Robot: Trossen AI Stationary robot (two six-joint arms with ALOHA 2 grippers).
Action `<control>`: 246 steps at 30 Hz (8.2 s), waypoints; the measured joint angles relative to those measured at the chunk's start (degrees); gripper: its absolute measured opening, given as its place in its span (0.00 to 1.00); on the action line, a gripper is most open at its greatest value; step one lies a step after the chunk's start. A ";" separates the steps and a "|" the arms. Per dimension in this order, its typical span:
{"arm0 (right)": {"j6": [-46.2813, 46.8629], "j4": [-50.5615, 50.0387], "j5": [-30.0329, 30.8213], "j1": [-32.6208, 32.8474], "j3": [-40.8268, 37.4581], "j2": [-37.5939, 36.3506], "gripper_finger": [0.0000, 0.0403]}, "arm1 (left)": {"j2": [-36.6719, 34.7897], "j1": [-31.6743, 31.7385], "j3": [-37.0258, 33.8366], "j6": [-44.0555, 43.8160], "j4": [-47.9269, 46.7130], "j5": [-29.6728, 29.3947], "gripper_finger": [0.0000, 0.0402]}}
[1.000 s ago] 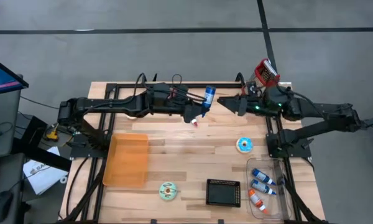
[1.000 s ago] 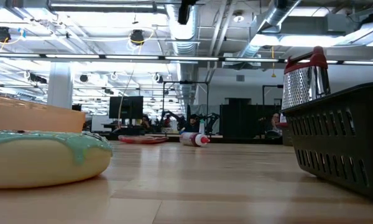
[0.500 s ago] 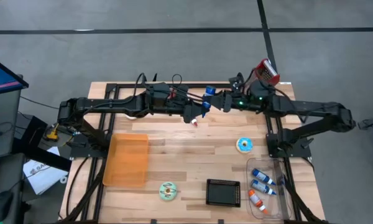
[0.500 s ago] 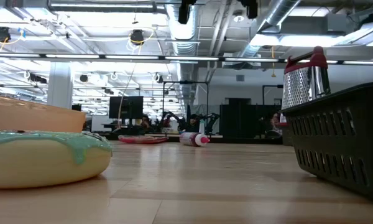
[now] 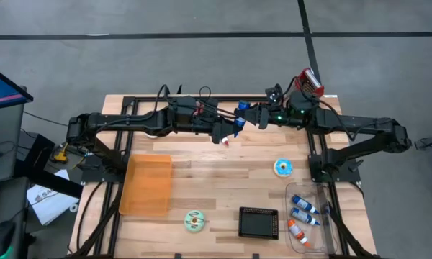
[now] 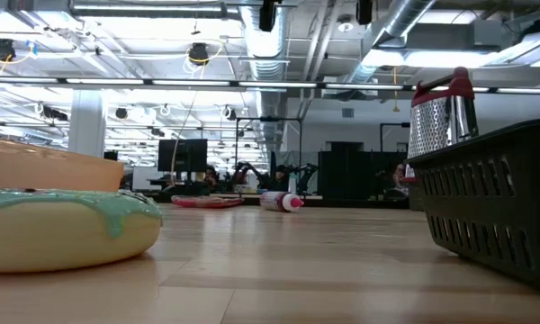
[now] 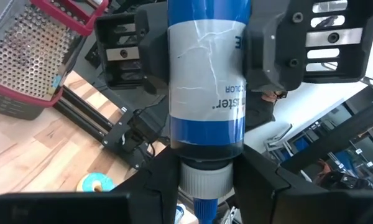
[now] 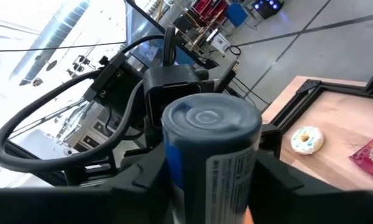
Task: Pick & Place Food Item
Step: Put the blue food coloring bottle into the transparent bin, then put the red food coloring bottle into the transparent bin, then put the popcorn pack into the orange bin
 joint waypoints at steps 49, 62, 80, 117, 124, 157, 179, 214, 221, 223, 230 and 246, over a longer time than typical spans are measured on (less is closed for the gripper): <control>78.54 -55.29 5.15 69.35 -10.78 6.54 0.34 | -23.41 6.47 -14.10 8.86 -22.08 -9.09 0.70; 77.47 -50.76 0.03 74.36 -10.78 14.41 0.40 | -23.41 6.05 -14.10 7.28 -22.32 -9.06 0.70; 74.99 -63.52 14.05 64.56 -10.69 -0.48 0.63 | -23.41 6.05 -14.10 7.48 -21.95 -9.13 0.70; -6.58 -37.32 9.36 -3.83 17.71 48.97 0.63 | -29.39 6.10 -14.03 11.96 -18.41 -10.11 0.70; -6.68 -36.12 8.60 -6.48 17.05 48.87 0.63 | -29.97 6.10 -14.05 12.17 -19.13 -10.61 0.70; -9.69 -34.27 5.69 -7.44 17.75 53.92 0.51 | -29.94 6.10 -14.05 12.35 -18.91 -10.75 0.70; -10.51 -63.65 6.85 7.27 16.65 27.84 0.26 | -29.94 6.10 -14.05 14.44 -20.76 -10.75 0.70; 78.74 -65.98 -3.85 74.18 -0.83 20.15 0.40 | -29.94 6.05 -14.05 12.94 -20.59 -10.73 0.70; 78.87 -66.11 -2.30 74.53 -0.83 19.82 0.51 | -29.94 6.05 -14.05 14.55 -20.67 -10.75 0.70; 78.90 -66.16 -0.59 74.45 -0.83 18.96 0.52 | -29.94 5.92 -14.05 15.65 -20.88 -10.73 0.70; 78.87 -68.46 4.10 74.01 -0.83 14.44 0.51 | -29.94 5.69 -14.05 16.59 -26.57 -10.73 0.70; 75.23 -74.56 27.95 67.62 -0.81 -1.30 0.47 | -28.68 -10.84 -14.14 14.75 -56.98 -10.81 0.70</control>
